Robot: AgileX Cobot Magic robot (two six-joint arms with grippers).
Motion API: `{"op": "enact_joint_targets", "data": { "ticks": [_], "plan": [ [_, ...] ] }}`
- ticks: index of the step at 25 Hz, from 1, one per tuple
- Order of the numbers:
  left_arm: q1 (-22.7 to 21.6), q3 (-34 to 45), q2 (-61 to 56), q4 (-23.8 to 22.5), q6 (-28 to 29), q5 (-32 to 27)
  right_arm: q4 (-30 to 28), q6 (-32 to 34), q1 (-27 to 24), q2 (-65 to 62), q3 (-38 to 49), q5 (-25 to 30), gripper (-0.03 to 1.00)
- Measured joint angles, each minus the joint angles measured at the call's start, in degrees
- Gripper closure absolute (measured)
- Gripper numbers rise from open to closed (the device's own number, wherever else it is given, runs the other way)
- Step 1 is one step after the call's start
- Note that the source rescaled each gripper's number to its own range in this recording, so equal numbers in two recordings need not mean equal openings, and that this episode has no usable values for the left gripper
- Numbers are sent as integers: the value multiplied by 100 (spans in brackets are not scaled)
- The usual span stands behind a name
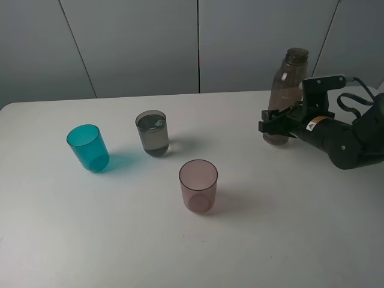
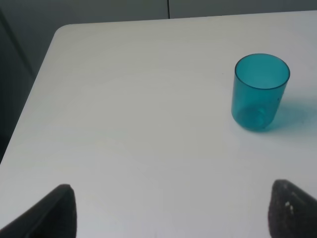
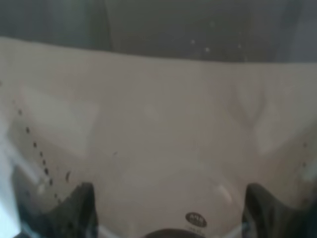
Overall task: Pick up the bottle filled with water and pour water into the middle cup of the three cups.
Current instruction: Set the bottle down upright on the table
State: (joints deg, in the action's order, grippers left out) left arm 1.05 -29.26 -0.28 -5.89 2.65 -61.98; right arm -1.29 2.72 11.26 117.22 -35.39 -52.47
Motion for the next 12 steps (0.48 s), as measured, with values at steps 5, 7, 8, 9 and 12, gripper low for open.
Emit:
{"op": "enact_joint_targets", "data": {
  "ticks": [5,7,8,9,12],
  "plan": [
    [0,0,0,0,0,0,43,47,0,262,0,-316,97],
    [0,0,0,0,0,0,54,73,0,328,0,-423,97],
    [0,0,0,0,0,0,54,73,0,338,0,-461,97],
    [0,0,0,0,0,0,54,87,0,351,0,-484,97],
    [0,0,0,0,0,0,62,109,0,386,0,-551,97]
  ]
}}
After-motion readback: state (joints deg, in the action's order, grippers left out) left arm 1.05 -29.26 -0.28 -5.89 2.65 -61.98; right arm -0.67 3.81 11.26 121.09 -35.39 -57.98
